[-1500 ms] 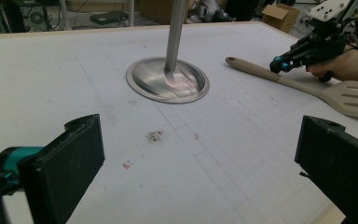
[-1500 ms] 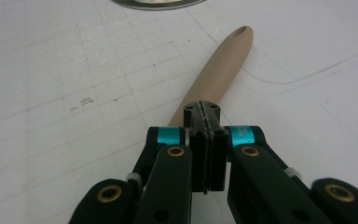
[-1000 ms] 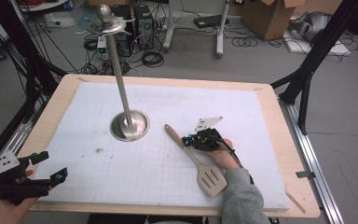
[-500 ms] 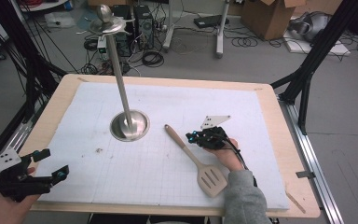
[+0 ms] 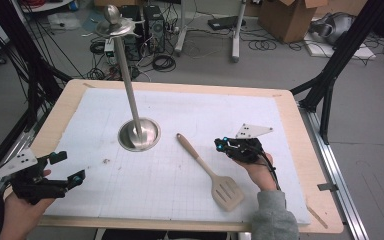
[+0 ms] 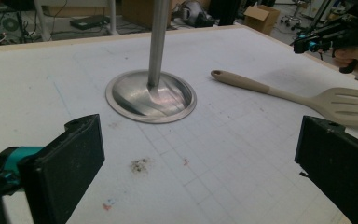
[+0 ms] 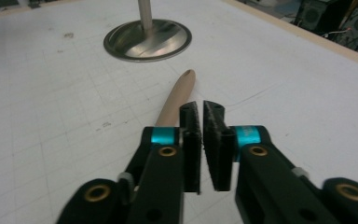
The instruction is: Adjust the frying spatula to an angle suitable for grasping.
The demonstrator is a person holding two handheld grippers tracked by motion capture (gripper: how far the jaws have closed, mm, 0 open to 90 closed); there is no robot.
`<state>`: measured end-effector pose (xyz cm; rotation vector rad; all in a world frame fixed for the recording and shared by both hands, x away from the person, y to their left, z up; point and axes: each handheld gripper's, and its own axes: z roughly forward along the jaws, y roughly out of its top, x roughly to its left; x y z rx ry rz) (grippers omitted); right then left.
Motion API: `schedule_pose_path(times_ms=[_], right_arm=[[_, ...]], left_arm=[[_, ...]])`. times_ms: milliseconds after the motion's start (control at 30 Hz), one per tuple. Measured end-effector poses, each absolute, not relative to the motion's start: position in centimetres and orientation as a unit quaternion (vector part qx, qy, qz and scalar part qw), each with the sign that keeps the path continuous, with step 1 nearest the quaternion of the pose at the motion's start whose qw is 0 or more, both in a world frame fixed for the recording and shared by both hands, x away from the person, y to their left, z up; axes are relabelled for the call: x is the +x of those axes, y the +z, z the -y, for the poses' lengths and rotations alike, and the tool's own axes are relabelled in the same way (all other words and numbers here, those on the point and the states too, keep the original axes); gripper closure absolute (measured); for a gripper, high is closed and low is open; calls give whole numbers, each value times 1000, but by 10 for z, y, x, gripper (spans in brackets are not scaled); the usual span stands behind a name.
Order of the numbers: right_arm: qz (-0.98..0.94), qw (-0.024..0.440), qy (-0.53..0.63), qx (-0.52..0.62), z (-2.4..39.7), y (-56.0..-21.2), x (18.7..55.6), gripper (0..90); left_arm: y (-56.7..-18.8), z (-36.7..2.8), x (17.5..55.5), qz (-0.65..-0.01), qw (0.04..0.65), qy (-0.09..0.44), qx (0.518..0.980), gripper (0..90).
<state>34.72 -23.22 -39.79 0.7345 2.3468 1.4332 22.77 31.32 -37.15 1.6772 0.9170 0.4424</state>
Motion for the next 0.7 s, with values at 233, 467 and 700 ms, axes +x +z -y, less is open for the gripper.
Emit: schedule_pose_path(times_ms=[233, 467, 700], right_arm=[[-810, 164, 497, 264, 236, -385, 332, 640], [-795, 172, 511, 279, 240, -362, 315, 407], [-780, 177, 528, 285, 242, -330, 292, 191]], left_arm=[[-369, -307, 239, -379, 566, 179, 710, 18], [-368, -301, 250, -367, 577, 169, 710, 18], [-368, -294, 261, -356, 585, 158, 711, 18]])
